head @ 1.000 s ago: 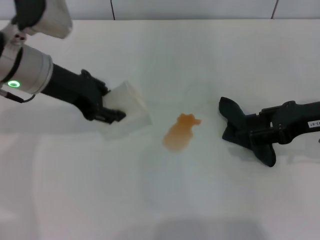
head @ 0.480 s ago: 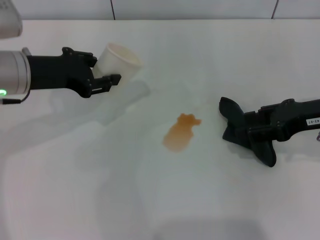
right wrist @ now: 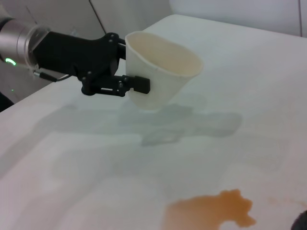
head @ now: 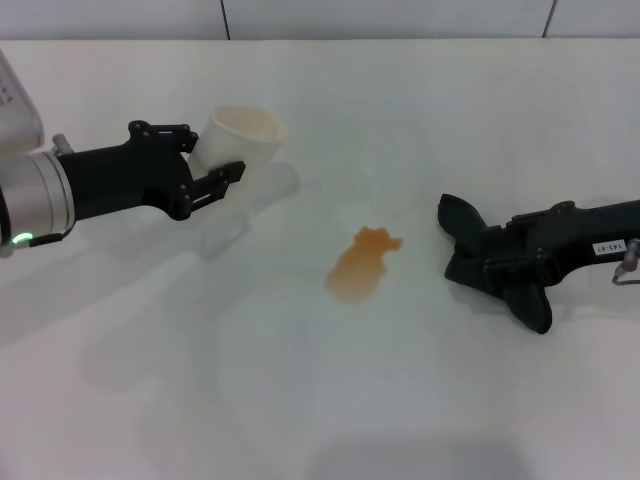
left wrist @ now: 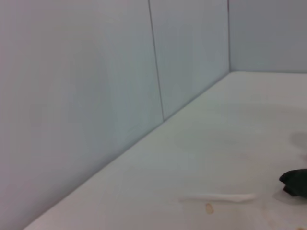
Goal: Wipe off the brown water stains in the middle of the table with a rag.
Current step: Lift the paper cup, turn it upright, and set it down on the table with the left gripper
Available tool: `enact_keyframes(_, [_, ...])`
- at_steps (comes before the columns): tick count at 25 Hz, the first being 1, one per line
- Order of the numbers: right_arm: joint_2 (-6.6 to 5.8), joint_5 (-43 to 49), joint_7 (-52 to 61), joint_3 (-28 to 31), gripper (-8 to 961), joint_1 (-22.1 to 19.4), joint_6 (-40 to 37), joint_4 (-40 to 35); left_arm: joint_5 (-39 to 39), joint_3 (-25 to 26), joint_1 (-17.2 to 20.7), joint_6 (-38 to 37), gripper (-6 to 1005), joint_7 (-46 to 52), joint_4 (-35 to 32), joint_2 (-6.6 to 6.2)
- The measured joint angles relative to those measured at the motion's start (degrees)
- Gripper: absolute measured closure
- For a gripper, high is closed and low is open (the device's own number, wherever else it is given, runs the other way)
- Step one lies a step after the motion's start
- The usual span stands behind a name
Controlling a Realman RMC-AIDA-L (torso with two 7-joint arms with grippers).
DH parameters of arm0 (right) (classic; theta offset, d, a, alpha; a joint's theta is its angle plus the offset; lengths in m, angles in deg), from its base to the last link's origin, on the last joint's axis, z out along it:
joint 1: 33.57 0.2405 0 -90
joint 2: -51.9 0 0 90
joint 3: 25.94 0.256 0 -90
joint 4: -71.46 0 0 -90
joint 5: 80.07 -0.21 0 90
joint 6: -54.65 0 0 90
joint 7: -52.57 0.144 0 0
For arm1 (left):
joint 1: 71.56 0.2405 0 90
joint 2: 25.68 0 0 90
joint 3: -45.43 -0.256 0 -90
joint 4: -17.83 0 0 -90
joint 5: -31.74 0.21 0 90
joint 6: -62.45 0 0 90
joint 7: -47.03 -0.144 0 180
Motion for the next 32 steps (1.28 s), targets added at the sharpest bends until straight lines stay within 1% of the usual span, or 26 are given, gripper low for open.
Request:
enact_keyframes(4, [0.0, -0.14, -0.08, -0.85, 346, -0.08, 1.02, 0.06, -1.59, 0.09, 0.19, 0.75, 590, -3.43, 2.19, 0.0])
enact_keyframes(9, [0.0, -0.32, -0.08, -2.14, 345, 0.04, 2.07, 0.13, -4.02, 0.1, 0.2, 3.42, 590, -9.07, 6.07, 0.0])
enact_keyframes(10, [0.0, -0.36, -0.13, -3.37, 345, 0.07, 3.16, 0.08, -4.34, 0.12, 0.12, 3.59, 590, -9.81, 6.65, 0.0])
enact_keyframes(13, [0.0, -0.38, -0.17, -4.44, 345, 0.07, 4.22, -0.03, -5.79, 0.25, -0.36, 4.45, 591, -13.13, 9.2, -0.01])
enact_keyframes(25, [0.0, -0.42, -0.21, -6.23, 345, 0.06, 5.46, -0.38, -6.53, 0.08, -0.01, 5.1, 590, -16.18, 11.07, 0.09])
enact_keyframes(30, [0.0, -0.41, -0.64, -6.62, 345, 0.02, 5.79, -0.18, -9.66, 0.18, 0.45, 5.03, 589, -20.25, 12.89, 0.09])
enact_keyframes(32, [0.07, -0.21, -0.91, -7.63, 346, -0.1, 7.15, -0.18, -11.08, 0.19, 0.74, 5.0, 588, -22.41, 13.94, 0.09])
